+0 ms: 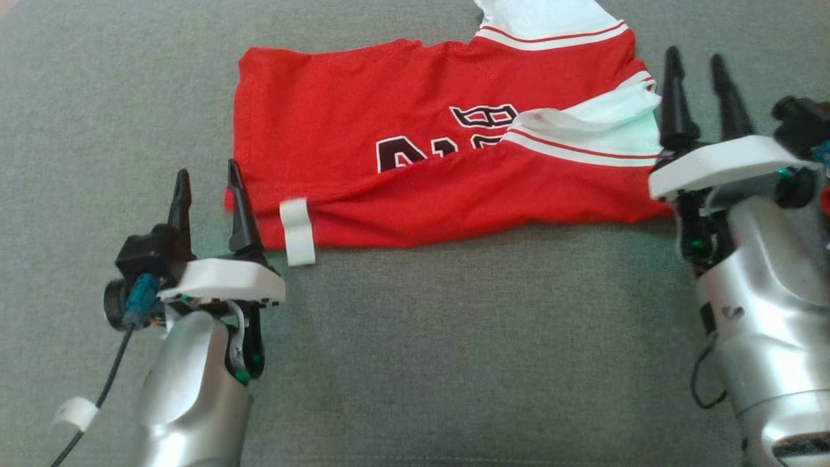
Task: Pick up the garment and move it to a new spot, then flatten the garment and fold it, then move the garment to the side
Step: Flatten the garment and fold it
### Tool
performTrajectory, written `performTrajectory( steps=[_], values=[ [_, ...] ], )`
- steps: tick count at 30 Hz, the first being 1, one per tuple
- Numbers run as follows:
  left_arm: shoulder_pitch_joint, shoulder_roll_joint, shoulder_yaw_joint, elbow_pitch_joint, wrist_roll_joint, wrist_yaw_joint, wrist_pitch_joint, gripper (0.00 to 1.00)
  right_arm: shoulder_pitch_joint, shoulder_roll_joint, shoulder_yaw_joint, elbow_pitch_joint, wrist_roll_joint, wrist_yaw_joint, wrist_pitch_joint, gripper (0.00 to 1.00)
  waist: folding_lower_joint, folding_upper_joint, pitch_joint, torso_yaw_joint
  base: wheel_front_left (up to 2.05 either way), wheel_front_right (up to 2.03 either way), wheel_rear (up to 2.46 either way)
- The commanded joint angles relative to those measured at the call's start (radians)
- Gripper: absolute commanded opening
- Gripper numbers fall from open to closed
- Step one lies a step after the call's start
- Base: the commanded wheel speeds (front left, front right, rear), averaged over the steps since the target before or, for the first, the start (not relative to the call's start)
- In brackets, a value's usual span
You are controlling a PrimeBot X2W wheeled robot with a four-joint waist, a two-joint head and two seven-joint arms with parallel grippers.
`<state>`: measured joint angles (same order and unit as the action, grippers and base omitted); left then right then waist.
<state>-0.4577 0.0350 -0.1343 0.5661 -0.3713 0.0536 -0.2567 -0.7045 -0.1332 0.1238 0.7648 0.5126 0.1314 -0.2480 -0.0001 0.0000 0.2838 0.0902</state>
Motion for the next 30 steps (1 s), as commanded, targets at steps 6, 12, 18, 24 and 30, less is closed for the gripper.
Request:
performTrajectory(
  steps=[6, 12, 18, 24, 30],
  values=[
    [0.085, 0.015, 0.040, -0.073, 0.178, 0.038, -0.005, 1.00, 0.157, 0.032, -0.117, -0.170, -0.281, -0.001, -0.013, 1.00, 0.0001, 0.0000, -0.017, -0.021, 0.00, 0.00, 0.00],
    [0.177, 0.015, 0.044, -0.081, 0.252, 0.041, -0.005, 1.00, 0.296, 0.070, -0.174, -0.237, -0.385, -0.001, -0.014, 1.00, 0.0001, 0.0000, -0.031, -0.034, 0.00, 0.00, 0.00],
    [0.185, 0.015, 0.059, -0.070, 0.236, 0.013, -0.005, 1.00, 0.335, 0.082, -0.175, -0.238, -0.409, -0.001, -0.014, 1.00, 0.0001, 0.0000, -0.025, -0.031, 0.00, 0.00, 0.00],
    [0.126, 0.015, 0.081, -0.003, 0.207, -0.035, -0.005, 1.00, 0.287, 0.083, -0.145, -0.205, -0.387, -0.001, -0.014, 1.00, 0.0001, 0.0000, 0.005, -0.032, 0.00, 0.00, 0.00],
    [0.078, 0.015, 0.079, 0.070, 0.183, -0.079, -0.005, 1.00, 0.234, 0.083, -0.132, -0.117, -0.401, -0.001, -0.014, 1.00, 0.0001, 0.0000, 0.035, -0.036, 0.00, 0.00, 0.00]
  ],
)
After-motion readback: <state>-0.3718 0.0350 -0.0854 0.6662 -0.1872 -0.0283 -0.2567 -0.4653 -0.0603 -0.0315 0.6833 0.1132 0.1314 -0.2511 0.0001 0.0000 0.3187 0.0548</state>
